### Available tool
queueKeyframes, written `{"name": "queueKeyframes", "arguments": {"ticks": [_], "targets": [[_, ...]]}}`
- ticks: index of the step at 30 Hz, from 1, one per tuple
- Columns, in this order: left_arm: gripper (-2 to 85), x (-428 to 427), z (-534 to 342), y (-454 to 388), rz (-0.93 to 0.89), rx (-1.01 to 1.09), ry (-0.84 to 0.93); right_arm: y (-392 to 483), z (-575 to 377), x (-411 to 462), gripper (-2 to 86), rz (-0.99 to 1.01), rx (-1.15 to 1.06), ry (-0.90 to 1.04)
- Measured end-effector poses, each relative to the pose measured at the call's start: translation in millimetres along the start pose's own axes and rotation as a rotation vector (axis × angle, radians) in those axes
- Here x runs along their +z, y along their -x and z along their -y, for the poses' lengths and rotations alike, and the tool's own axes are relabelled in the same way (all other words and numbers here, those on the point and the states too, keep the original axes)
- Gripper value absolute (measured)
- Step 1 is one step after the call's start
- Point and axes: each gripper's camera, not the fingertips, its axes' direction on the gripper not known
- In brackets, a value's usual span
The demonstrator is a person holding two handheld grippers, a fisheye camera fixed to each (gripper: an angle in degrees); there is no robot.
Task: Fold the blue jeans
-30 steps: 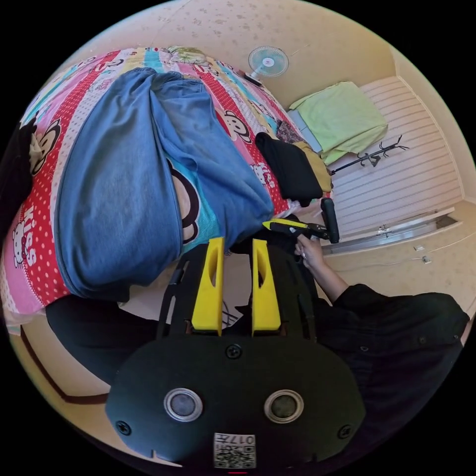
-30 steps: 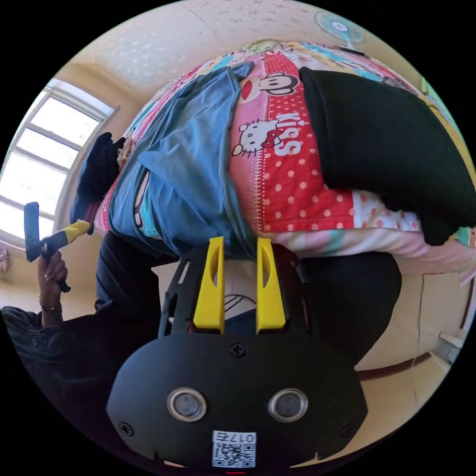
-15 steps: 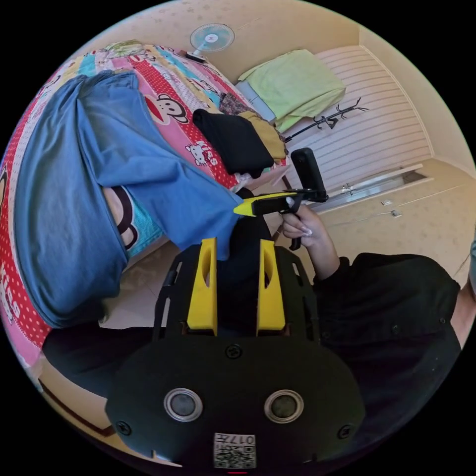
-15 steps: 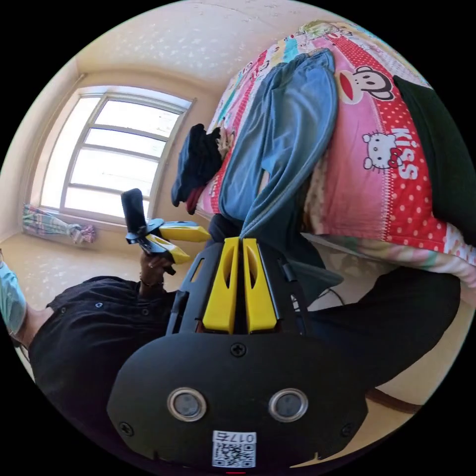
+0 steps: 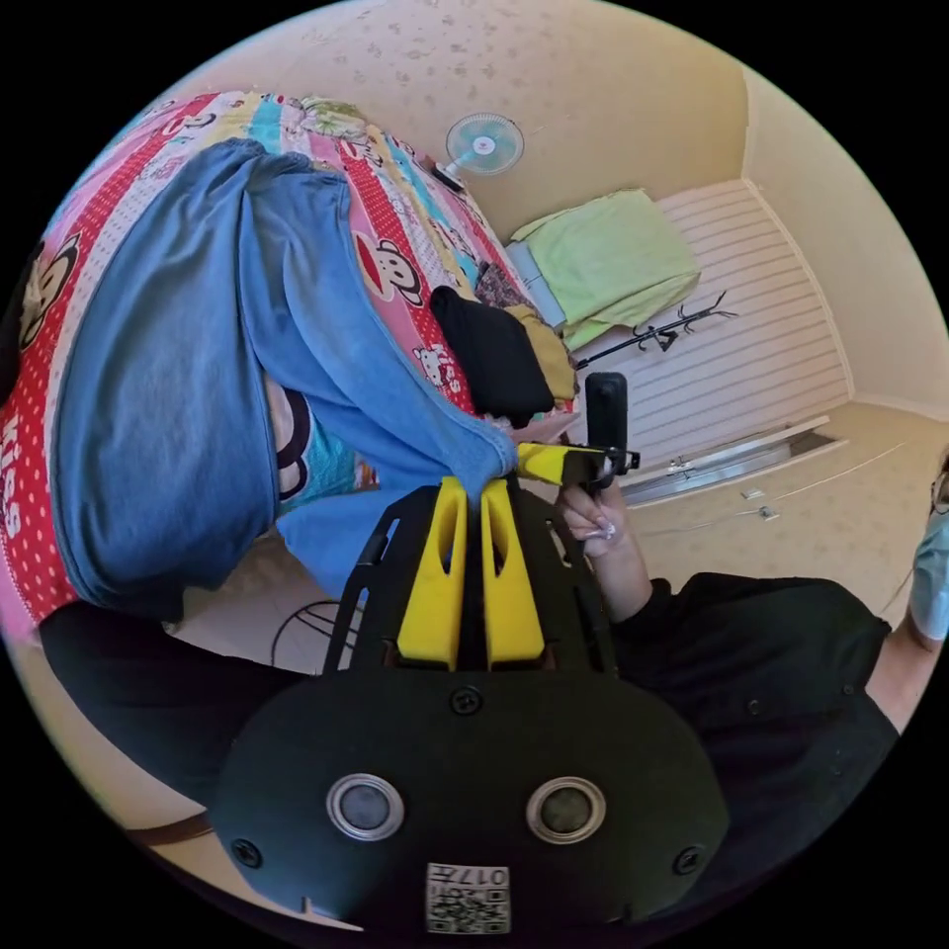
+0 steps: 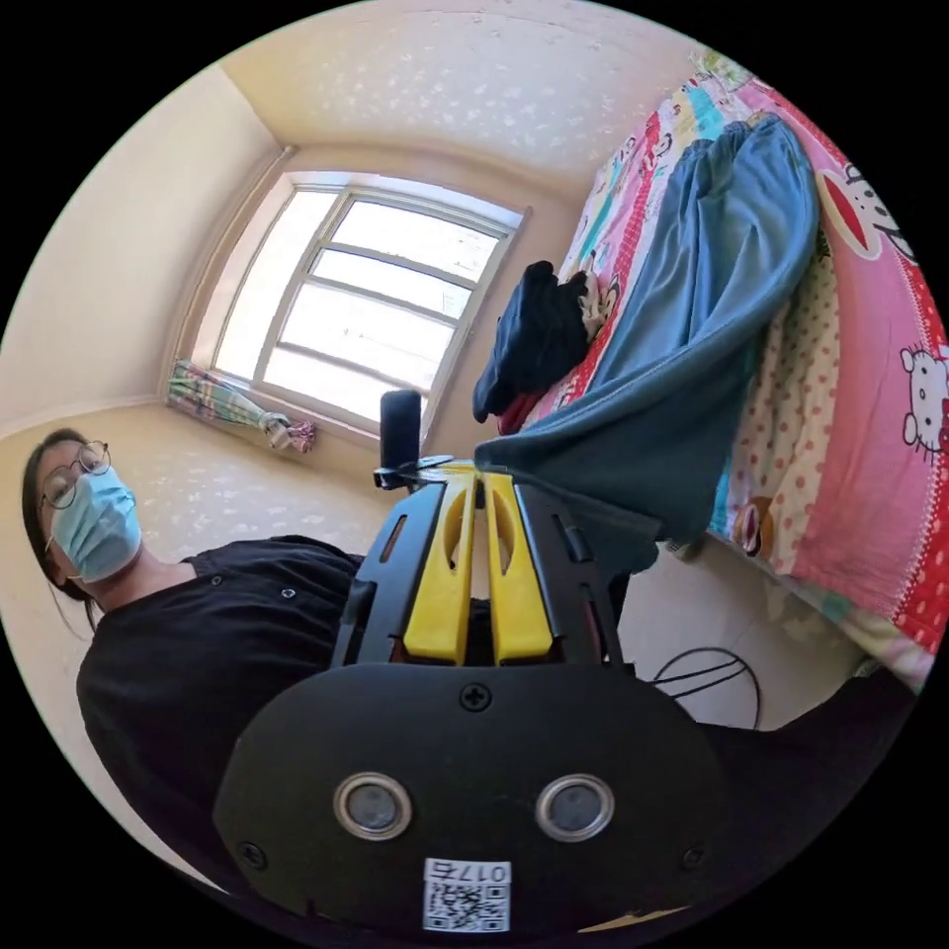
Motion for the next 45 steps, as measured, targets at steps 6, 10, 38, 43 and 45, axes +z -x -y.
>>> {"name": "queueKeyframes", "arguments": {"ticks": [6, 10, 38, 43, 45], "targets": [[-0.5, -32.8, -0.6, 22.3, -0.148, -0.056, -0.064, -16.6, -21.9, 4.6, 11.7, -0.175, -0.087, 0.023], [-0.6, -46.3, 2.0, 28.8, -0.185, -0.072, -0.086, -26.3, -25.5, 19.2, 11.8, -0.208, -0.171, 0.043], [18.1, -98.1, -16.7, 36.4, -0.202, -0.206, 0.013, 49.0, -53.8, 44.2, 2.8, 0.021, -0.388, 0.195], [10.5, -42.7, -19.7, 21.9, -0.136, -0.194, 0.232, 41.8, -50.2, 81.0, 2.7, 0.093, -0.355, 0.275], [4.8, -41.6, -27.2, 21.3, -0.123, -0.196, 0.227, 38.1, -51.8, 95.7, 2.8, 0.091, -0.335, 0.312]]}}
